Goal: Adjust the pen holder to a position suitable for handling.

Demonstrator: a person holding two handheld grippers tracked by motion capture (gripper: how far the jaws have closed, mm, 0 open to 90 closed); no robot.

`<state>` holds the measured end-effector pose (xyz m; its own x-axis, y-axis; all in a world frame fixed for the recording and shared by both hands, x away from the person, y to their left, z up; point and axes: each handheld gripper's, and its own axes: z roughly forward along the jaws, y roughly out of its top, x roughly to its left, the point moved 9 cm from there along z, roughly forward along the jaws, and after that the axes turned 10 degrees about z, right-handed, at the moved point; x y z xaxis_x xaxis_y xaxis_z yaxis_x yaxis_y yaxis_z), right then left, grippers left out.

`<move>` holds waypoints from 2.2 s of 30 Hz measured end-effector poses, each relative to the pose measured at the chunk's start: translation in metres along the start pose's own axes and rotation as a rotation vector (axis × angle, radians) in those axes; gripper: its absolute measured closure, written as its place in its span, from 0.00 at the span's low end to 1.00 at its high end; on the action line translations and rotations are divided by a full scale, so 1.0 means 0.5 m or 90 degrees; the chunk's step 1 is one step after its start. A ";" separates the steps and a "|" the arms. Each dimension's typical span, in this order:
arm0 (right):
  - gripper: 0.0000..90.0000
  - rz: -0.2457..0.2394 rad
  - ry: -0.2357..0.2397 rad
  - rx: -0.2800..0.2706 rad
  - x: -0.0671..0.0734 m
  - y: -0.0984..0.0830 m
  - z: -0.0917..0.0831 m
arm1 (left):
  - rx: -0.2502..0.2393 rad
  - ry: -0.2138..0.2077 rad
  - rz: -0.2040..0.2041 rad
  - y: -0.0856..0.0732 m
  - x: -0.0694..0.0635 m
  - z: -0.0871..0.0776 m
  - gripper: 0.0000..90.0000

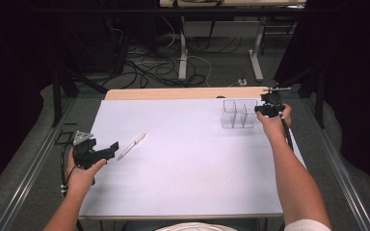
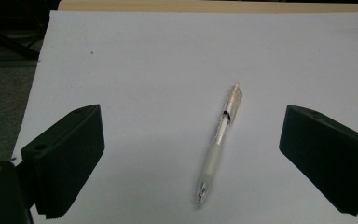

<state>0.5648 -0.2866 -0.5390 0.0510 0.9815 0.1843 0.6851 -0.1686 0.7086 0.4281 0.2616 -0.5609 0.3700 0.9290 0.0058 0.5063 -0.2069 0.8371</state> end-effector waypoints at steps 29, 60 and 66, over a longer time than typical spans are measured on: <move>0.99 0.038 -0.041 0.019 0.015 -0.017 0.012 | 0.003 -0.003 -0.004 0.000 0.000 0.000 0.09; 0.98 0.049 0.024 0.078 0.189 -0.103 -0.028 | 0.001 -0.005 0.000 0.003 -0.001 -0.003 0.09; 0.97 0.047 0.037 0.090 0.210 -0.115 -0.036 | 0.001 -0.005 0.000 0.003 -0.001 -0.004 0.09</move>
<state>0.5177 -0.1755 -0.5484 0.0661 0.9592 0.2747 0.7767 -0.2223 0.5893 0.4273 0.2615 -0.5586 0.3755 0.9268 0.0012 0.5073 -0.2067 0.8366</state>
